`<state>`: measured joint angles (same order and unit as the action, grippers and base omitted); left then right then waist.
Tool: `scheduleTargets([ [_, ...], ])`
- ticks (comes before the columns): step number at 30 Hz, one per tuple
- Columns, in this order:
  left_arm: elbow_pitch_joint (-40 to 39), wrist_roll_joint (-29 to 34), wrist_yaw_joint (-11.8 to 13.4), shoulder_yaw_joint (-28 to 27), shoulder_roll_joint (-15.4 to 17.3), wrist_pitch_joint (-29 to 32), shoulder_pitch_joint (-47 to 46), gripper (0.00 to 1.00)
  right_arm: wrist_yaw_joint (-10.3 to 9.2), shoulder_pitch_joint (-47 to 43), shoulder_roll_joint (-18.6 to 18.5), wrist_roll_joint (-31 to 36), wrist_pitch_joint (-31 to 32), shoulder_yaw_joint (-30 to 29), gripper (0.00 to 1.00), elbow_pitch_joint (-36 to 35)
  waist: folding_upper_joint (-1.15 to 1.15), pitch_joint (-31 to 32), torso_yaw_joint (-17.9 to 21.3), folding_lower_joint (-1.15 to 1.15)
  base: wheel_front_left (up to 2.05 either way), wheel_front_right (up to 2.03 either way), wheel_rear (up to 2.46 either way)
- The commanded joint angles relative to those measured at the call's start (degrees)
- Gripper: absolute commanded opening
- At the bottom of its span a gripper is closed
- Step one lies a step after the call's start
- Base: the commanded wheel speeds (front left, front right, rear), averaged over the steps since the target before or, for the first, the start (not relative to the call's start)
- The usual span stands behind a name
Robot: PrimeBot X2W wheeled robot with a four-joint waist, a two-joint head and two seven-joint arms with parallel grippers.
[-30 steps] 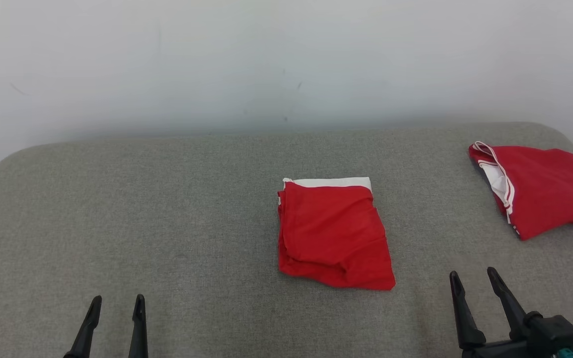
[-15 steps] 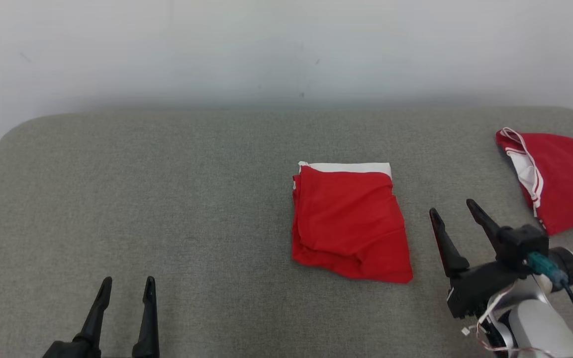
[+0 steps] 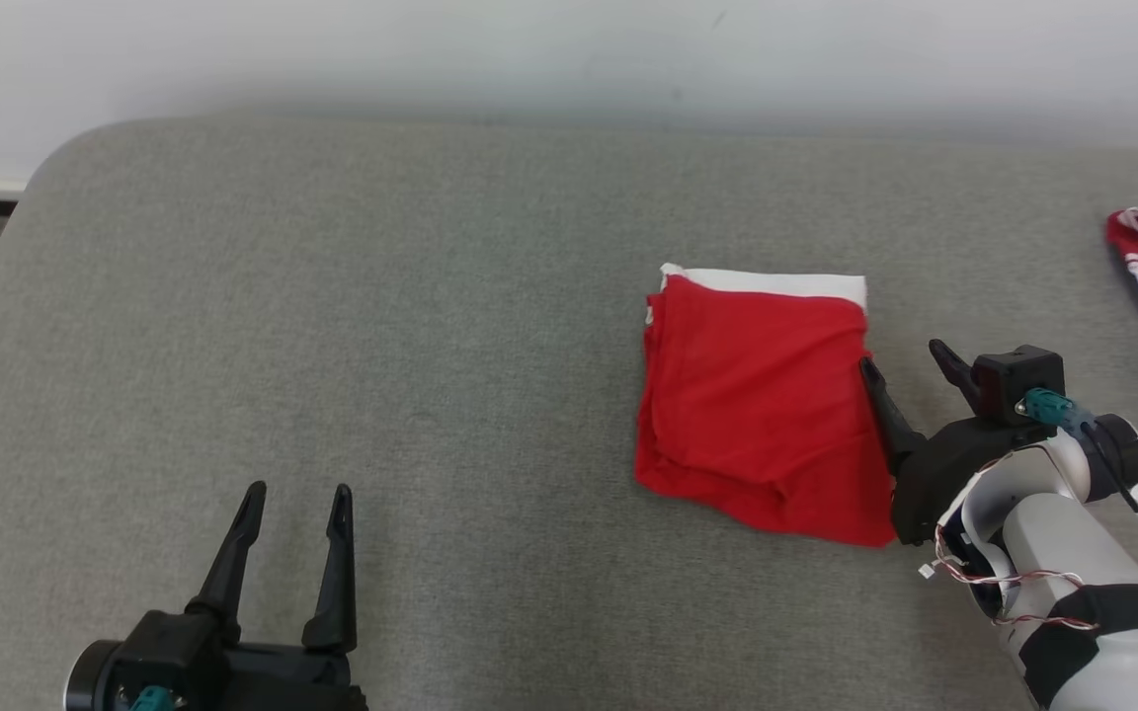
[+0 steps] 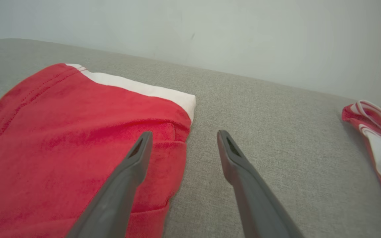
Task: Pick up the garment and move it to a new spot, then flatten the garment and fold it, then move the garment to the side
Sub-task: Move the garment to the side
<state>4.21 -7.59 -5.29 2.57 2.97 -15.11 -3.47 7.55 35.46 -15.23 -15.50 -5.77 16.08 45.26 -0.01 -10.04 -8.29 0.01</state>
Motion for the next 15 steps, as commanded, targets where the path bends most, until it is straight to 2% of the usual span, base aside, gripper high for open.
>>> scheduleTargets([
  [1,0.10,-0.60,0.24,0.08,-0.08,-0.01,-0.61,1.00,-0.17,0.60,0.23,-0.61,-0.28,0.26,1.00,0.61,0.01,-1.59,-1.58,-0.01,0.00,0.00,0.00],
  [11,1.83,-1.19,0.58,1.34,-0.08,-0.01,-1.26,1.00,-0.17,2.39,2.83,-2.97,0.04,3.28,1.00,13.65,0.01,-0.90,-1.46,-0.01,0.00,0.00,0.00],
  [15,2.14,-1.18,0.42,1.55,-0.08,-0.01,-1.89,1.00,-0.17,2.09,4.76,-4.79,-0.03,4.62,1.00,16.41,0.01,-0.73,-1.09,-0.01,0.00,0.00,0.00],
])
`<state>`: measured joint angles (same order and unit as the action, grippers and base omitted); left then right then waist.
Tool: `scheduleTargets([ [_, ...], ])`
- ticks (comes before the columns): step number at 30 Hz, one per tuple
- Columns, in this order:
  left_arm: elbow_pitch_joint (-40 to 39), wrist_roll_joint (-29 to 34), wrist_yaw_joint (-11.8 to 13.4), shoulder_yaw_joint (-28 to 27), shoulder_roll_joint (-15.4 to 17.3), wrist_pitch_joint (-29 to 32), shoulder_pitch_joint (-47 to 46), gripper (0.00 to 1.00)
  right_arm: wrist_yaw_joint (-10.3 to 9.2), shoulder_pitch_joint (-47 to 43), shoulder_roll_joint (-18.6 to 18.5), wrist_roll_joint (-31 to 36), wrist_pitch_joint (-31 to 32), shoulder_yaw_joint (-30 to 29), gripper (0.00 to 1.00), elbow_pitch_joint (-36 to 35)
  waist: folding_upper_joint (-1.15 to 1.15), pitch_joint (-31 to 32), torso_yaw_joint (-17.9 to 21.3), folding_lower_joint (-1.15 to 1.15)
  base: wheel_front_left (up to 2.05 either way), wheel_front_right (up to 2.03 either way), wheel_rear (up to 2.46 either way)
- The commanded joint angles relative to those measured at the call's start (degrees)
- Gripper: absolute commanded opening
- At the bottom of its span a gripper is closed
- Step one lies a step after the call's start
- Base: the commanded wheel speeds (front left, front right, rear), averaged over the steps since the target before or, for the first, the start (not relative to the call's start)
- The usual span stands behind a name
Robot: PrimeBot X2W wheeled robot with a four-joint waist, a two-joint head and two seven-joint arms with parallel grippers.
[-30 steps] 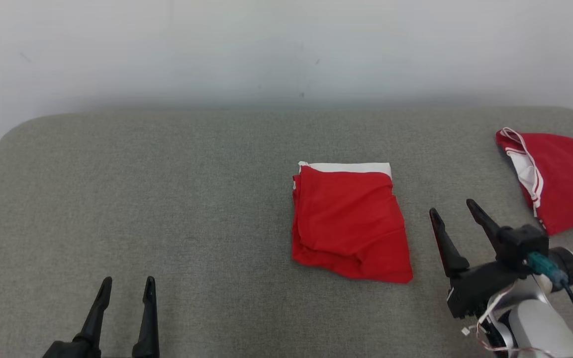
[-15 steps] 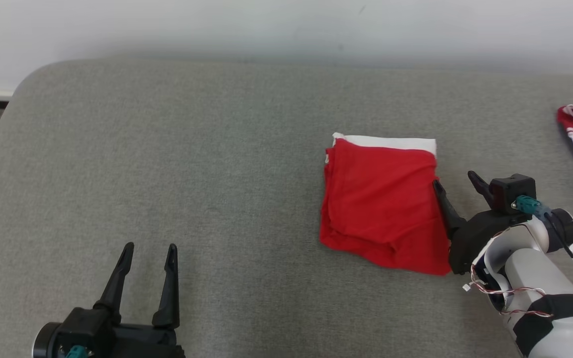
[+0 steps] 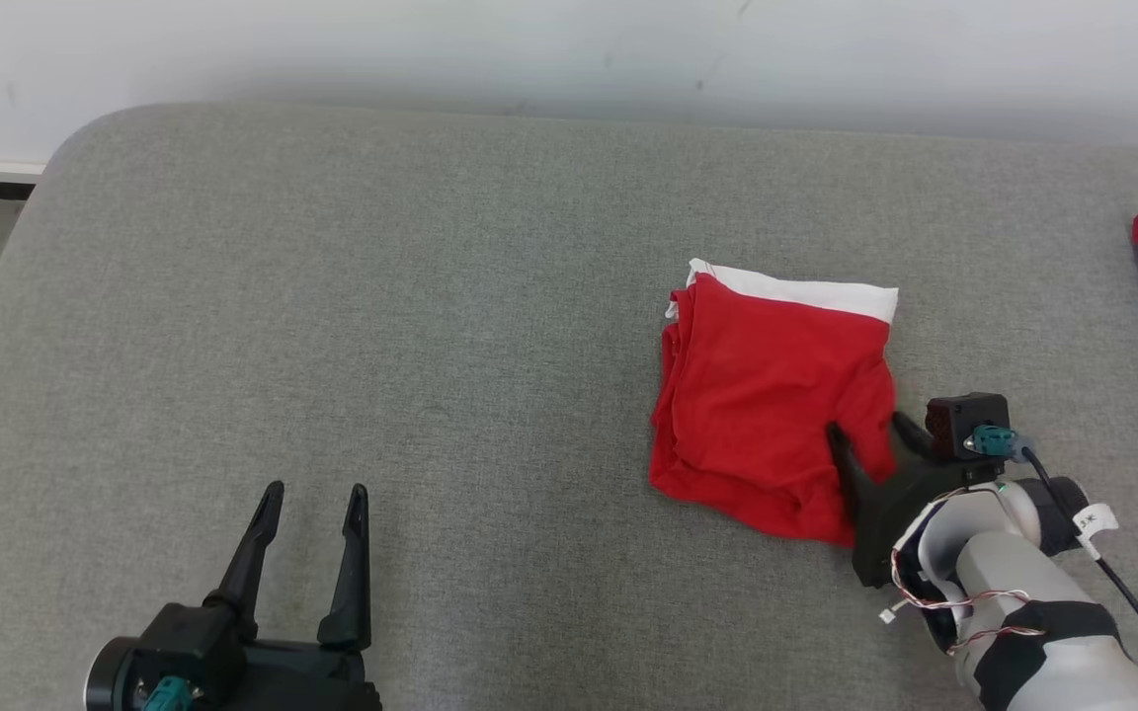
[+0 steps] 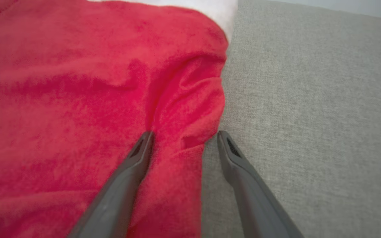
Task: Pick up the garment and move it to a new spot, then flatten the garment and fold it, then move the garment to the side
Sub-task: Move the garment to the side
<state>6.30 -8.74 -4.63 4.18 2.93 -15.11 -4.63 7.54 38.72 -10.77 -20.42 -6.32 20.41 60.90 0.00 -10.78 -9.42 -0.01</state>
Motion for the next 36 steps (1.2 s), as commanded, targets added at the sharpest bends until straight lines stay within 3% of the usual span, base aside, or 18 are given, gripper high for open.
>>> scheduleTargets([
  [1,0.09,-0.02,-0.29,0.02,-0.04,-0.01,-0.92,1.00,-0.14,-1.17,0.72,-0.48,0.81,0.72,0.65,1.20,0.00,-0.07,0.09,0.01,0.00,0.00,0.00],
  [2,0.09,-0.02,-0.34,0.15,-0.04,-0.01,-1.07,1.00,-0.08,-1.03,0.97,-1.27,0.97,1.08,0.05,1.47,0.00,-0.20,0.12,0.01,0.00,0.00,0.00],
  [3,0.12,-0.04,-0.27,0.31,-0.04,-0.01,-1.17,1.00,-0.09,-0.81,0.79,-1.58,1.06,1.57,0.00,1.76,0.00,-0.32,0.12,0.01,0.00,0.00,0.00],
  [10,0.06,-0.26,-0.18,0.95,-0.02,-0.01,-2.14,1.00,-0.22,3.41,-3.10,-2.48,-1.09,5.75,0.00,1.44,0.00,-1.94,0.89,0.01,0.00,0.00,0.00],
  [17,-0.75,-0.38,-0.02,1.53,-0.03,-0.01,-3.53,1.00,-0.17,9.57,-9.95,-2.43,-0.44,14.94,0.00,-3.25,0.00,-5.47,4.02,0.01,0.00,0.00,0.00],
  [26,-3.30,0.15,0.27,2.60,0.01,-0.01,-7.99,1.00,-0.17,19.47,-25.30,-6.27,1.63,25.08,0.00,-15.26,0.00,-14.09,10.30,0.01,0.00,0.00,0.00],
  [36,-6.47,3.06,-0.16,2.14,0.52,-0.01,-10.82,1.00,-0.17,25.41,-39.02,-10.52,3.48,25.54,0.00,-23.44,0.00,-21.30,16.18,0.01,0.00,0.00,0.00],
])
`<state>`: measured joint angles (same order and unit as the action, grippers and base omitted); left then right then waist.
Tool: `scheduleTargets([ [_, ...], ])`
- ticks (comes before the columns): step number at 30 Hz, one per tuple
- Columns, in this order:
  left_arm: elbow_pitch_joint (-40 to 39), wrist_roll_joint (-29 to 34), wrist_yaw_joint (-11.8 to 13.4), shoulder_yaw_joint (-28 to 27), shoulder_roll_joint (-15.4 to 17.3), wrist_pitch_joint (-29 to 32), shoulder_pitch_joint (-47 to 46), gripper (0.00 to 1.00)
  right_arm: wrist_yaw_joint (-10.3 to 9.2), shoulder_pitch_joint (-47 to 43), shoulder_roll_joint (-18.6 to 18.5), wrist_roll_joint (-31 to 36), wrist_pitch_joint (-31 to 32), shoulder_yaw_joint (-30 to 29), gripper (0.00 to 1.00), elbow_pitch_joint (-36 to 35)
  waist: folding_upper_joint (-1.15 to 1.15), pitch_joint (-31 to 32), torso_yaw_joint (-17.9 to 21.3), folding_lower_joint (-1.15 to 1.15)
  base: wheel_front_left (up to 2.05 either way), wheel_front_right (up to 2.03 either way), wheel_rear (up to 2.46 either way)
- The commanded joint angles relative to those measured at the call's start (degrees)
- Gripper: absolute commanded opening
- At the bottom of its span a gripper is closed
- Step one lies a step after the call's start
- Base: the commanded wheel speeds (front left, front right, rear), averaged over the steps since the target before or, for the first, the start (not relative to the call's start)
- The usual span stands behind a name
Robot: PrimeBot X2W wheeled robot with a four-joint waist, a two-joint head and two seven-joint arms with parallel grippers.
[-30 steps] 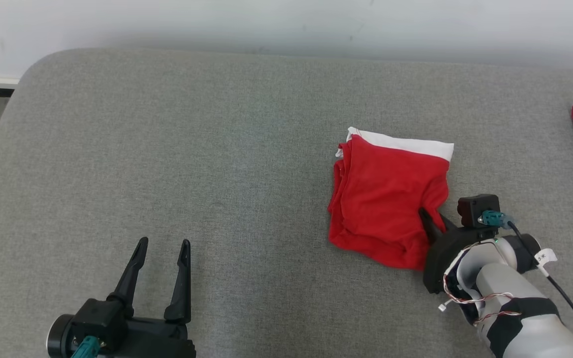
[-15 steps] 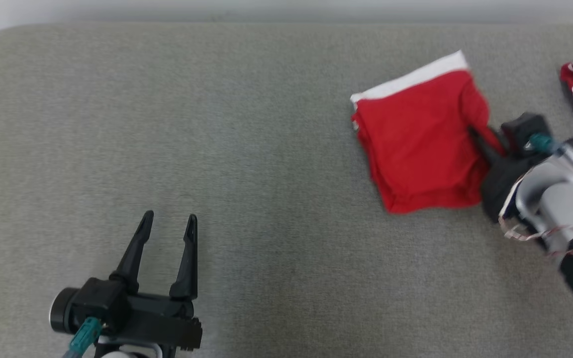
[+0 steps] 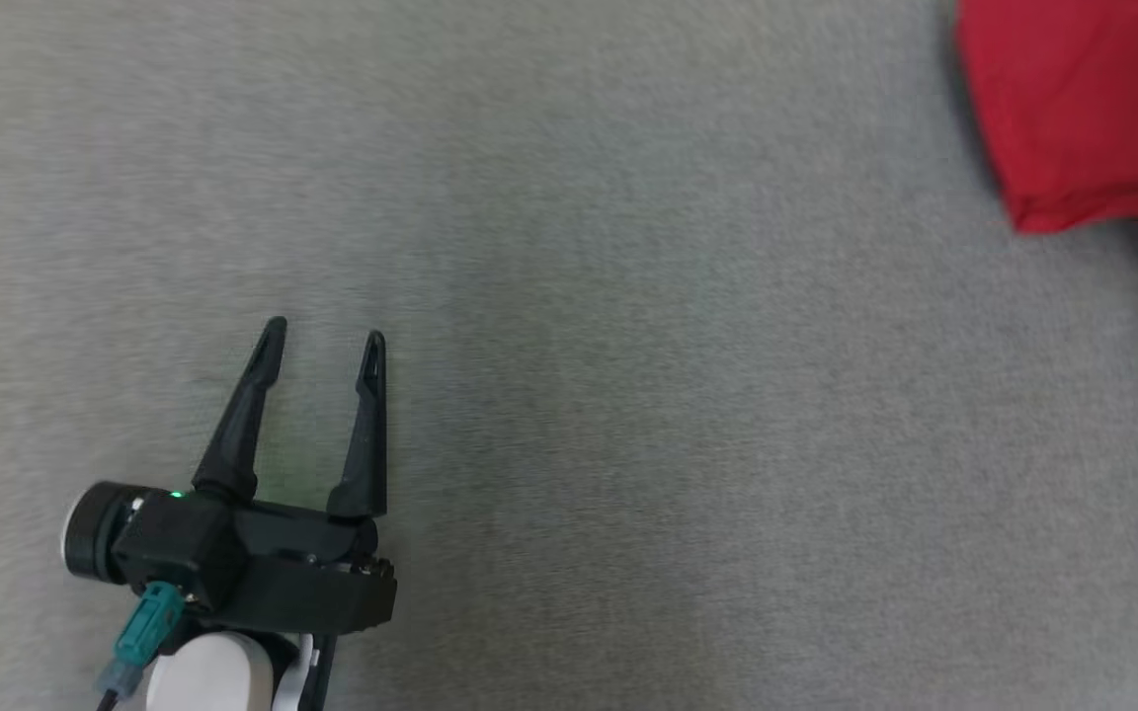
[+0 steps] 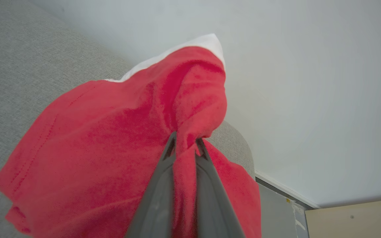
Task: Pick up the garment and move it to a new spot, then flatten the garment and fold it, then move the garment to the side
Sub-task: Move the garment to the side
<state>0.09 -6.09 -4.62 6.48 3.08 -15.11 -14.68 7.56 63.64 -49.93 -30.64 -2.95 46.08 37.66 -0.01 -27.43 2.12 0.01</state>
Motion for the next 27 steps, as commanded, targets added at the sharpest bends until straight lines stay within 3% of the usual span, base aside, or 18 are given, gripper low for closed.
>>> scheduleTargets([
  [1,-0.78,0.83,-0.07,-0.15,0.48,0.00,-0.66,1.00,-0.19,1.05,-0.78,-0.64,0.15,-0.47,0.00,-0.68,0.01,-5.31,5.30,-0.01,0.00,0.00,0.00],
  [10,-3.65,3.09,-0.26,0.37,2.14,0.00,-1.79,1.00,-0.19,3.56,-7.34,-3.37,0.12,-2.68,0.00,3.35,0.01,-9.69,8.02,-0.01,0.00,0.00,0.00],
  [21,-3.11,3.32,-0.17,1.54,2.26,0.23,-2.91,1.00,-0.19,8.02,-3.88,0.24,-2.25,-2.46,0.00,14.14,0.01,-11.88,7.13,-0.01,0.00,0.00,0.00],
  [23,-2.81,3.05,0.00,1.63,2.10,0.27,-3.06,1.00,-0.19,9.07,-3.43,1.61,-2.56,-2.08,0.44,16.10,0.01,-11.76,6.68,-0.01,0.00,0.00,0.00],
  [24,-2.76,2.86,0.17,1.54,2.03,0.27,-3.04,1.00,-0.19,9.64,-3.15,2.11,-2.74,-2.06,0.87,16.91,0.01,-11.61,6.49,-0.01,0.00,0.00,0.00],
  [25,-2.68,2.70,0.26,1.53,1.98,0.27,-3.01,1.00,-0.19,10.23,-2.96,2.81,-3.22,-2.07,1.00,17.67,0.01,-11.34,6.28,-0.01,0.00,0.00,0.00],
  [27,-2.55,2.30,0.43,1.37,1.94,0.26,-2.73,1.00,-0.19,11.41,-2.71,3.98,-4.91,-2.29,1.00,18.90,0.01,-10.62,5.97,-0.01,0.00,0.00,0.00],
])
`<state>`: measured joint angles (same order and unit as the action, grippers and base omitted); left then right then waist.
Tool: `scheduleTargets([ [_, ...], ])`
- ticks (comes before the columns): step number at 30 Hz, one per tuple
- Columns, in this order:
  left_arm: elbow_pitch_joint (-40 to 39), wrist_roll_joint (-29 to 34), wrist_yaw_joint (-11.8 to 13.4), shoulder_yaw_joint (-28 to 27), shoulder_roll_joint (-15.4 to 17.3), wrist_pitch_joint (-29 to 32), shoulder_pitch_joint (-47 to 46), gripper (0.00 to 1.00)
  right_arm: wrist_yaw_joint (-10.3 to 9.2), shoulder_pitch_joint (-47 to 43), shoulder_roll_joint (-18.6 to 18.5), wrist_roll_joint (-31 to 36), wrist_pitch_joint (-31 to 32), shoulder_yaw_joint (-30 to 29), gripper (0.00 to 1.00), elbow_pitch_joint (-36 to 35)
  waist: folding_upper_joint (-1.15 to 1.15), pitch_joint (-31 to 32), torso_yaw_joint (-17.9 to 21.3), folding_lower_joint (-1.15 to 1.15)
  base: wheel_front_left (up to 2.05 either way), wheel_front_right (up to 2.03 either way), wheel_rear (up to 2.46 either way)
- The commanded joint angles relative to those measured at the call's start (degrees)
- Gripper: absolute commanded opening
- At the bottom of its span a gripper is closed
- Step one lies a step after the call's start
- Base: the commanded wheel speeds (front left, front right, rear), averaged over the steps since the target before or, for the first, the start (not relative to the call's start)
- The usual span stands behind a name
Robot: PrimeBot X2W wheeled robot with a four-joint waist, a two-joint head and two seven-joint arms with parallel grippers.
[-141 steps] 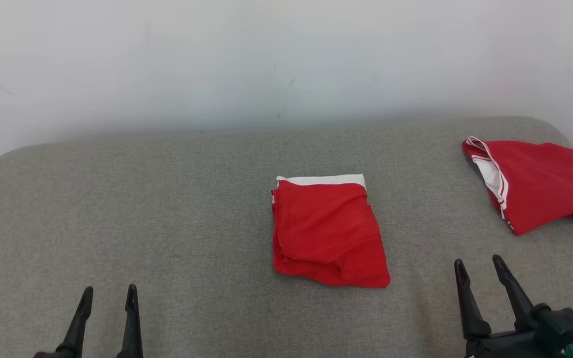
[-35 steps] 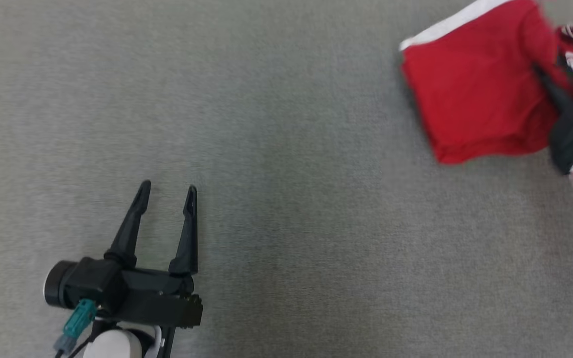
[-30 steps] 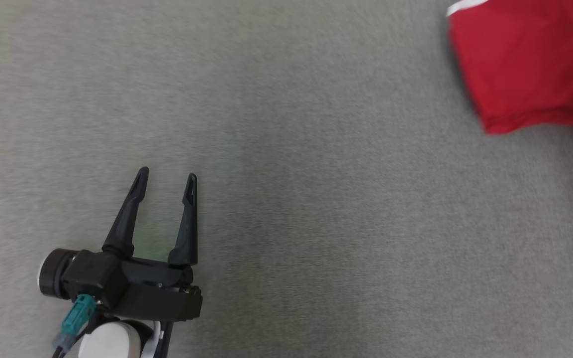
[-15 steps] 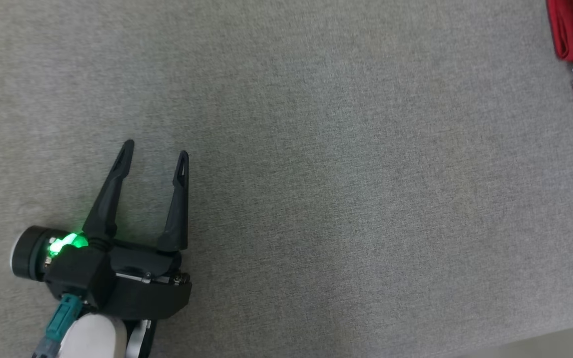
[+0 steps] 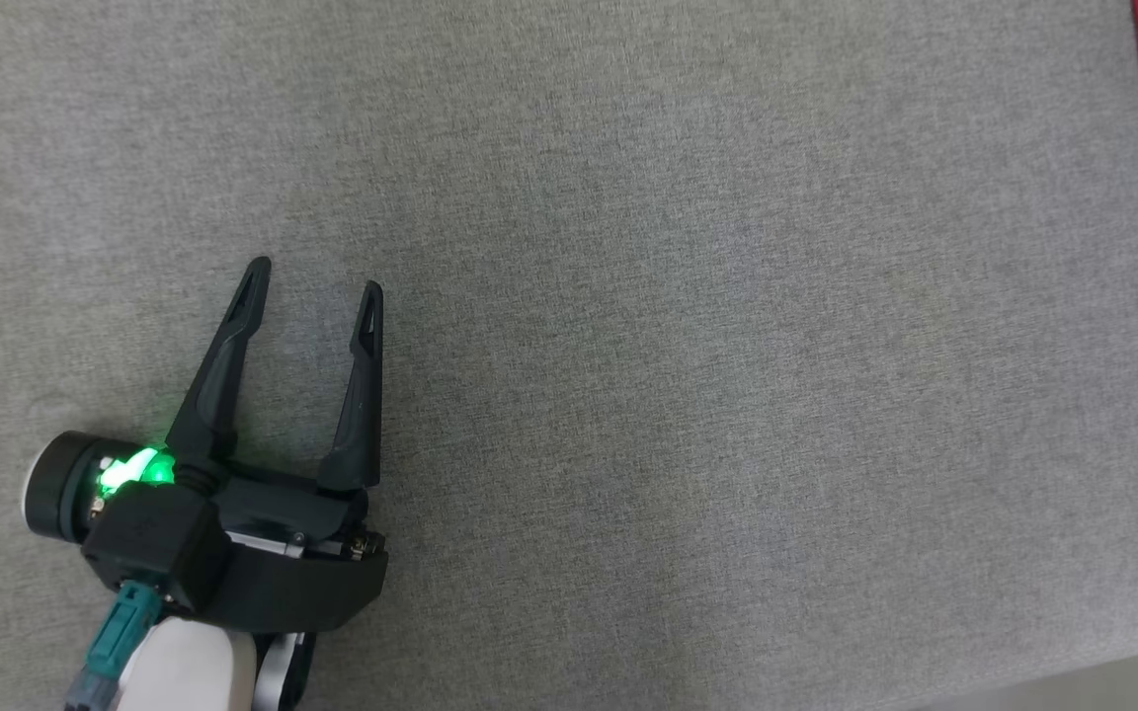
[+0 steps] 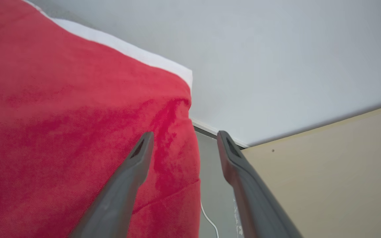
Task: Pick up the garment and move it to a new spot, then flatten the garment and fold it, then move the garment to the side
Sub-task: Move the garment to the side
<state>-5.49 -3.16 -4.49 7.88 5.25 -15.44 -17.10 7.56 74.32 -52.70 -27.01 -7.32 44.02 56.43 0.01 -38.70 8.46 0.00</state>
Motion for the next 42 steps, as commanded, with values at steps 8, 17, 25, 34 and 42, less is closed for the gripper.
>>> scheduleTargets([
  [8,3.63,-2.21,0.82,-1.61,-0.52,0.47,2.88,1.00,-0.19,0.61,3.42,1.72,-6.74,-2.14,1.00,1.60,-0.01,7.59,-1.37,0.00,0.00,0.00,0.00],
  [17,3.93,-4.25,1.74,-5.11,-1.21,0.33,9.01,1.00,-0.19,-7.63,8.34,0.94,-7.86,-11.02,1.00,-10.04,-0.01,17.48,-2.87,0.00,0.00,0.00,0.00],
  [25,4.21,-5.41,1.86,-8.79,-1.49,0.33,15.51,1.00,-0.19,-24.36,16.77,4.49,-7.88,-23.43,1.00,-22.54,-0.01,26.35,-4.32,0.00,0.00,0.00,0.00],
  [34,4.28,-6.10,1.83,-10.27,-1.89,0.33,19.35,1.00,-0.19,-42.43,27.09,9.57,-7.79,-33.02,1.00,-33.76,-0.01,31.18,-6.26,0.00,0.00,0.00,0.00],
  [42,6.53,-6.58,1.19,-9.81,-2.14,0.34,19.27,1.00,-0.19,-56.17,33.97,11.86,-7.79,-36.72,1.00,-40.38,-0.01,34.00,-7.18,0.00,0.00,0.00,0.00],
])
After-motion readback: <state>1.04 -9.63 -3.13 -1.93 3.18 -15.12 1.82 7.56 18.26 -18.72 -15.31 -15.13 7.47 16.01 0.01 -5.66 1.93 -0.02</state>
